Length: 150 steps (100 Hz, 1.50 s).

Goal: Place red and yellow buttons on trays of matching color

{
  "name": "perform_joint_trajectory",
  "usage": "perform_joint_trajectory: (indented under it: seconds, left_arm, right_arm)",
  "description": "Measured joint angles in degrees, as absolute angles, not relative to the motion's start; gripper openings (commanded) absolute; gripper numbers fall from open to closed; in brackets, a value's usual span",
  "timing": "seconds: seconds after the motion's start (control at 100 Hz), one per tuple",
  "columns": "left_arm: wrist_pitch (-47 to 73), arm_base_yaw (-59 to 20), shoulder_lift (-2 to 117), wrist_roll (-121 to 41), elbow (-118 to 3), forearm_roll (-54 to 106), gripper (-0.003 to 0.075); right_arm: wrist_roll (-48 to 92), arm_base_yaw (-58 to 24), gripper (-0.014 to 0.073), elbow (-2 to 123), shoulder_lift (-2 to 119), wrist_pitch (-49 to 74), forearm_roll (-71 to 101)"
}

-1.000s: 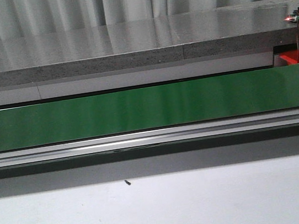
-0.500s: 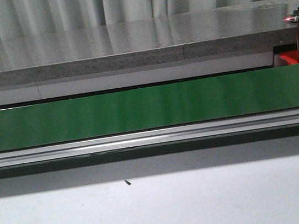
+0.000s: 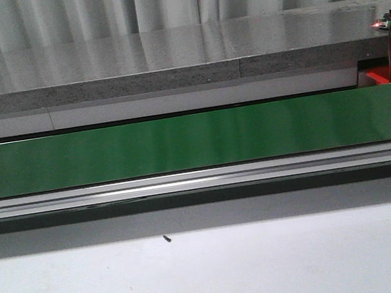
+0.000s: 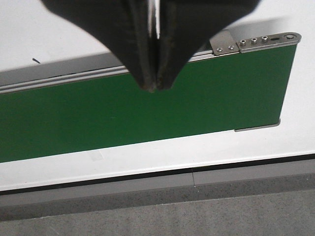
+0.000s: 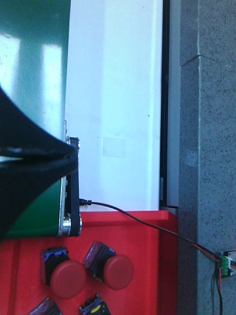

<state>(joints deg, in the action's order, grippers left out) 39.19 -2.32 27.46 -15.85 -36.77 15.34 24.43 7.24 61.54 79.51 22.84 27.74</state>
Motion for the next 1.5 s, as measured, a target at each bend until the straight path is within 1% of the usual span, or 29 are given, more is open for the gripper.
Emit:
perform_joint_trajectory:
  seconds: [0.41, 0.86, 1.15, 1.5]
  left_arm:
    - [39.19, -2.32, 27.46, -15.85, -36.77, 15.34, -0.0020]
    - [39.19, -2.32, 27.46, -15.85, -36.77, 15.34, -0.0020]
    - [39.19, -2.32, 27.46, -15.85, -36.77, 15.34, -0.0020]
    - [39.19, -2.32, 27.46, -15.85, -36.77, 15.34, -0.0020]
  right_arm:
    - [24.43, 7.03, -0.0117, 51.37, 66.59, 18.30, 27.74]
    - [24.43, 7.03, -0.0117, 44.30, 54.24, 15.02, 27.84]
    - [24.47, 7.03, -0.0117, 39.83, 47.44, 15.11, 27.84]
    - [24.47, 6.30, -0.0116, 31.54, 37.97, 15.01, 27.84]
